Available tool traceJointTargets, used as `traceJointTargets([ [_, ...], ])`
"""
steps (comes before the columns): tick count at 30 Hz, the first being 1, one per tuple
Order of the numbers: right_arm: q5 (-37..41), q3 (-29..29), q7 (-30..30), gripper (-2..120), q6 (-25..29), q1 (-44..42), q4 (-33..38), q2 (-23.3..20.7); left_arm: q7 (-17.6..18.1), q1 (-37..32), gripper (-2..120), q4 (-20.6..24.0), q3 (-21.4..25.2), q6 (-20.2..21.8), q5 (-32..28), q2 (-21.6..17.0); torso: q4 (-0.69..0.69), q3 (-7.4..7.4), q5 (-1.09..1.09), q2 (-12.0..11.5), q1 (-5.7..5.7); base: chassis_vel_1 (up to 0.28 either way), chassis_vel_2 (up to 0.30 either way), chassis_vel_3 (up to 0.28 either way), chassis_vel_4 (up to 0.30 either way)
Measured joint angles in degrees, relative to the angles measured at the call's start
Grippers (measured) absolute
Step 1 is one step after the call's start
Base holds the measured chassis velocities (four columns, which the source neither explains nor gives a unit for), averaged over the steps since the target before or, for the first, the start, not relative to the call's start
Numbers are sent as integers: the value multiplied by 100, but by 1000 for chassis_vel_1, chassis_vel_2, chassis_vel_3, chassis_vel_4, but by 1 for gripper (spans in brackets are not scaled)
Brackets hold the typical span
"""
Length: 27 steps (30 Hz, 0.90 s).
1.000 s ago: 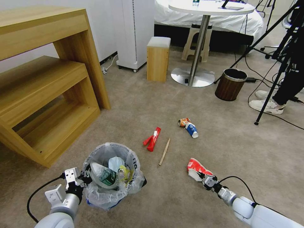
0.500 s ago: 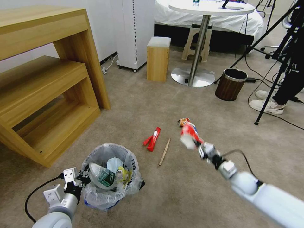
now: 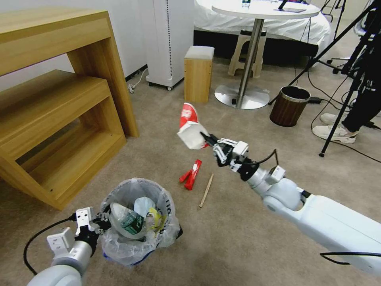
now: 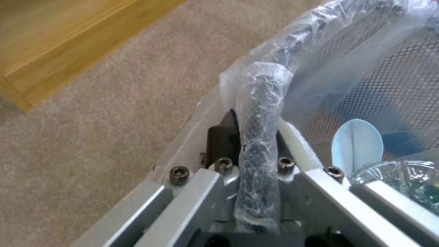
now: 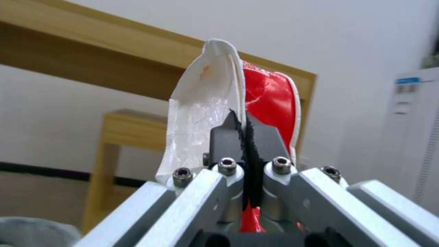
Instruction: Pick up the trash bin and place the garbage on the floor into it.
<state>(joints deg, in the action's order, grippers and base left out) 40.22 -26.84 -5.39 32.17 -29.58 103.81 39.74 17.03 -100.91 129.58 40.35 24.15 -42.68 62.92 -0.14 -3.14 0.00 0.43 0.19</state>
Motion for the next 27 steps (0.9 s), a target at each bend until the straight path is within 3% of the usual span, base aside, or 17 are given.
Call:
traceJointTargets([
  [10,117,-909,-53,0,159,510,-236,626,205,5,1,89,24,114,-326,-421,0,0,-2,0,0,0,0,0,0],
  [16,255,-2152,130,0,203,1041,-409,1284,233,-11,1,203,27,118,-403,-507,1,0,-1,0,0,0,0,0,0],
  [20,314,-2652,137,0,202,1079,-439,1381,260,-10,1,240,61,104,-433,-513,1,0,-1,0,0,0,0,0,0],
  [27,134,-3033,188,0,206,855,-578,1379,271,-5,1,269,55,85,-435,-463,0,0,0,0,0,0,0,0,0],
])
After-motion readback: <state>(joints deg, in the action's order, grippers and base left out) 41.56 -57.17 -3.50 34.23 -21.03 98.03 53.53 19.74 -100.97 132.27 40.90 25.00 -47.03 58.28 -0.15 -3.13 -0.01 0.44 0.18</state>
